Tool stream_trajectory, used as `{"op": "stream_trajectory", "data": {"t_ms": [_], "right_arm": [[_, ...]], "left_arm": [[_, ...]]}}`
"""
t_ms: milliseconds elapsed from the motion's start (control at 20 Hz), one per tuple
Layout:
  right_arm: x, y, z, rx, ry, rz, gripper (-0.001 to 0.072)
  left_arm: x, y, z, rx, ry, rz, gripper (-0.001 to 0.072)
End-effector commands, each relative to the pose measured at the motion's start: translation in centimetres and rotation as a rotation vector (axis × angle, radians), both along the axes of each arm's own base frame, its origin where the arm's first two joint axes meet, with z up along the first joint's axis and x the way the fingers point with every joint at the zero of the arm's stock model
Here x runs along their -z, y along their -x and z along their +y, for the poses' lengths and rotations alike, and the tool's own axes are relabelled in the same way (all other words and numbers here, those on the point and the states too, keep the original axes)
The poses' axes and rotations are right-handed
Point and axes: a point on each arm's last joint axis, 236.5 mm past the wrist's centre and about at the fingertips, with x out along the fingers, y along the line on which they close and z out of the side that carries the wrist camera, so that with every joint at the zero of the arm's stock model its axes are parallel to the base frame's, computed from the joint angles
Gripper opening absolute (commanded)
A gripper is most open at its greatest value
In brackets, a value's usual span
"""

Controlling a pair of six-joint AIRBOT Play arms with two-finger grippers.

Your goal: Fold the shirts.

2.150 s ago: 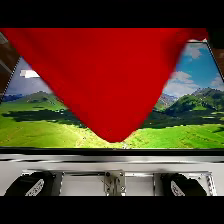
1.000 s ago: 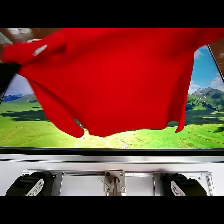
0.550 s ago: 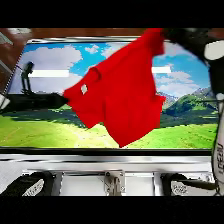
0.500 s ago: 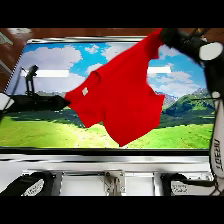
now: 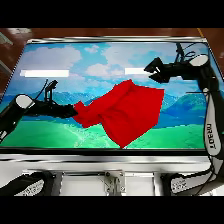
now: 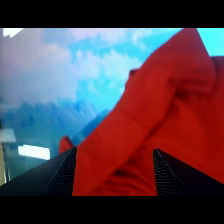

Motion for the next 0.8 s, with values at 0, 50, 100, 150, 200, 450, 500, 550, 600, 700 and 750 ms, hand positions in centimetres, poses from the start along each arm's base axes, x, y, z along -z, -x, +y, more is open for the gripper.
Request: {"op": "stream_trajectory", "data": {"t_ms": [0,50,100,150,200,450,500,550,600,700,750], "right_arm": [[2.2,11.7,-6.8,-0.186,0.251,0.339,0.0590],[2.7,14.6,-7.9,-0.195,0.317,0.397,0.0590],[3.4,16.9,-7.6,-0.181,0.321,0.411,0.0591],[4.5,18.4,-6.7,-0.149,0.297,0.399,0.0591],[6.5,20.2,-5.6,-0.089,0.255,0.405,0.0638],[15.5,27.0,0.9,0.153,-0.045,0.490,0.0674],[16.8,27.8,1.7,0.161,-0.048,0.503,0.0674],[17.7,28.4,2.3,0.154,-0.024,0.502,0.0674],[18.1,28.5,2.9,0.144,-0.004,0.490,0.0674],[18.4,27.8,4.1,0.159,0.025,0.450,0.0673],[18.5,27.4,4.5,0.177,0.037,0.431,0.0673]], "left_arm": [[0.3,0.1,-0.1,0.021,-0.005,-0.006,0.0048],[0.3,0.2,-0.2,0.026,-0.006,-0.004,0.0049],[0.3,0.2,-0.2,0.030,-0.006,-0.003,0.0048],[0.3,0.3,-0.2,0.038,-0.008,-0.006,0.0048],[0.3,0.3,-0.2,0.038,-0.008,-0.005,0.0048],[0.2,0.3,-0.3,0.038,0.000,-0.004,0.0048],[0.0,0.3,-0.4,0.041,0.001,-0.004,0.0048],[-0.2,0.2,-0.4,0.041,0.001,-0.009,0.0049],[-0.4,0.1,-0.4,0.042,0.002,-0.014,0.0048],[-0.9,-0.2,-0.5,0.046,0.004,-0.026,0.0048],[-1.3,-0.4,-0.5,0.046,0.004,-0.035,0.0048]]}}
